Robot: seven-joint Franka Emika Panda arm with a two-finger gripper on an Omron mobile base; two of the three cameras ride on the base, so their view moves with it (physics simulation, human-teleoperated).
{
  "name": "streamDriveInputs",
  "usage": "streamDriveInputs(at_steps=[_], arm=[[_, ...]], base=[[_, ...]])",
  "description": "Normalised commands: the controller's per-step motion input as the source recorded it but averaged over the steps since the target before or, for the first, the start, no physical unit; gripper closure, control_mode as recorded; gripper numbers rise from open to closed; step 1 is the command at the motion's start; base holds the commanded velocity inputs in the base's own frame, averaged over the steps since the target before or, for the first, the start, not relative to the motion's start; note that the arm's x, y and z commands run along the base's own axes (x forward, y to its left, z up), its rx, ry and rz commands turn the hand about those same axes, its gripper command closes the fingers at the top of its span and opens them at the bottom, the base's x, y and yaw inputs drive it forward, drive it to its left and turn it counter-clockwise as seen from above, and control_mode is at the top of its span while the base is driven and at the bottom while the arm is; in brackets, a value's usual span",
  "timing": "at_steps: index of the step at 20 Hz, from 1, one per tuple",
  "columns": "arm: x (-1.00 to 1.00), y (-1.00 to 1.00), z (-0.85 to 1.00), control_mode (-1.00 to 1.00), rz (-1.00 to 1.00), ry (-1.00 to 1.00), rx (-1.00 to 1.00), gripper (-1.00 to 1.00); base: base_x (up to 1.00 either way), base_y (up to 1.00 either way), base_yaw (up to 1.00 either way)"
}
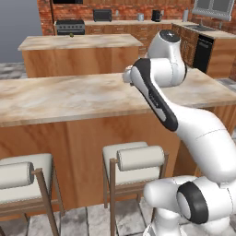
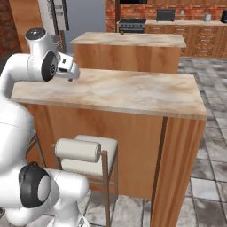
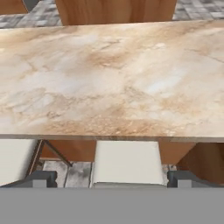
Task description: Place the potato in the correct fridge rack based on whether it is a fruit or vegetable. Finally, close the fridge door.
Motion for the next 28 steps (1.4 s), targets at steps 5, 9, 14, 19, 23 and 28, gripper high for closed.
streamDriveInputs(at_steps=[5,9,14,19,23,28], arm=[[-0.63,-0.14,0.00,-1.00,-0.03,0.01,0.00,-1.00],[-0.33,-0.33,0.00,-1.00,-0.07,0.02,0.00,-1.00],[-0.24,-0.47,0.00,-1.00,-0.09,0.03,0.00,-1.00],[-0.07,-0.15,-0.01,1.00,-0.02,0.00,0.00,-1.00],[0.00,0.00,0.00,1.00,0.00,0.00,0.00,-1.00],[0.00,0.00,0.00,1.00,0.00,0.00,0.00,-1.00]], base=[[0.00,0.00,0.00],[0.00,0.00,0.00],[0.00,0.00,0.00],[-0.38,-0.71,-0.13],[-0.53,-1.00,-0.29],[-0.40,-1.00,-0.35]])
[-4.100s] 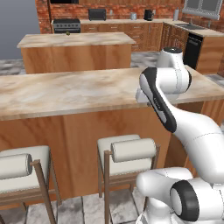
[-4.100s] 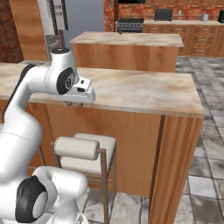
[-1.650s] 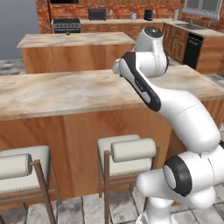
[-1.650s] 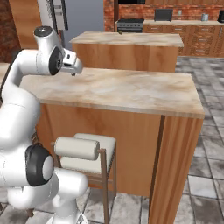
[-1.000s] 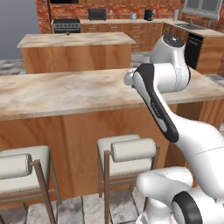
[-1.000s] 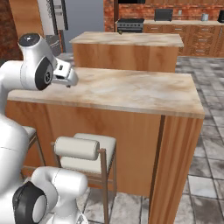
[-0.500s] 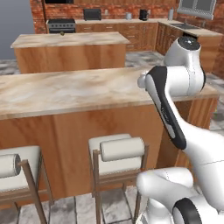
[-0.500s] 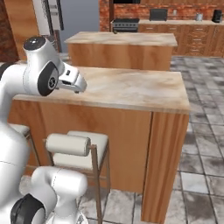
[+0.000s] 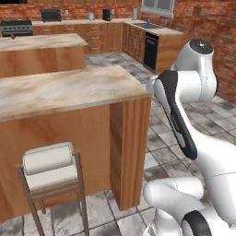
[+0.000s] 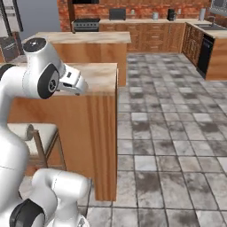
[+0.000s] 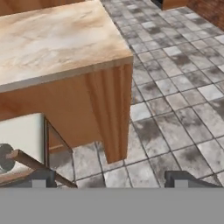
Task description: Place the potato in the correct fridge rack based on whether it is a fruit or vegetable. Finally, close the fridge door.
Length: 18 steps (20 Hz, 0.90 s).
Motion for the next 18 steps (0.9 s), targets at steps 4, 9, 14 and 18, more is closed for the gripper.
streamDriveInputs(at_steps=[4,9,14,18], arm=[[0.00,0.00,0.00,1.00,0.00,0.00,0.00,-1.00],[0.00,0.00,0.00,1.00,0.00,0.00,0.00,-1.00],[0.00,0.00,0.00,1.00,0.00,0.00,0.00,-1.00],[0.00,0.00,0.00,1.00,0.00,0.00,0.00,-1.00]], base=[[0.00,-1.00,-0.28],[0.36,-1.00,-0.08],[0.75,-0.98,0.03],[0.97,-0.79,0.38]])
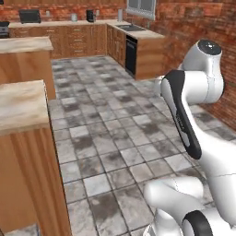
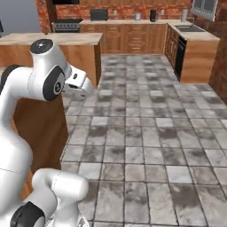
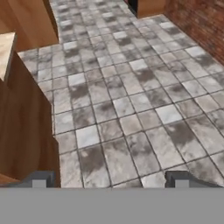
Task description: Place the potato in the correct fridge rack based on whether it is a fruit or vegetable. Finally, close the fridge door.
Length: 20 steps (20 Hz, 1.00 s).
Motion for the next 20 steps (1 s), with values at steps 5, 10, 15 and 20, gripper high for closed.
streamDriveInputs(at_steps=[5,10,15,20], arm=[[0.00,0.00,0.00,1.00,0.00,0.00,0.00,-1.00],[0.00,0.00,0.00,1.00,0.00,0.00,0.00,-1.00],[0.00,0.00,0.00,1.00,0.00,0.00,0.00,-1.00],[0.00,0.00,0.00,1.00,0.00,0.00,0.00,-1.00]], base=[[0.95,-0.56,0.63],[1.00,-0.68,0.55],[1.00,-0.92,0.40],[1.00,-0.99,0.37]])
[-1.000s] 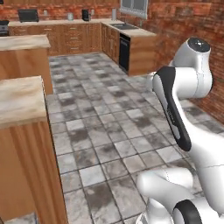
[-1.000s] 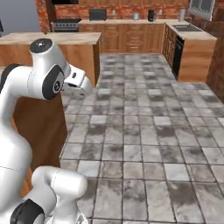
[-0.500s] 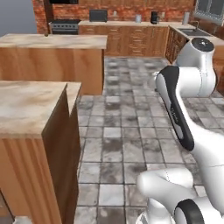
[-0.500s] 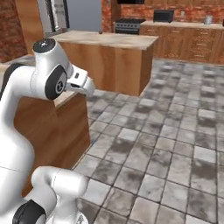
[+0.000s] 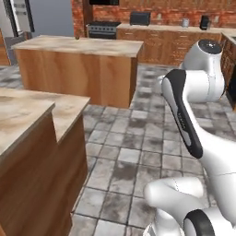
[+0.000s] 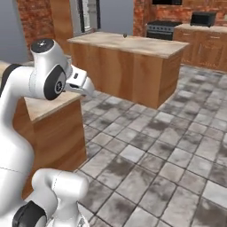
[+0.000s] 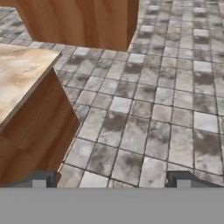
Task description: Place the potato in the correct fridge rack based on whether it is a fruit or vegetable. Finally, close the fridge door.
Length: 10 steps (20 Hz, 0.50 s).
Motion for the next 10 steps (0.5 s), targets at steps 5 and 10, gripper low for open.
streamDriveInputs(at_steps=[5,10], arm=[[0.00,0.00,0.00,1.00,0.00,0.00,0.00,-1.00],[0.00,0.00,0.00,1.00,0.00,0.00,0.00,-1.00]], base=[[1.00,-0.93,0.42],[0.92,-0.96,0.38]])
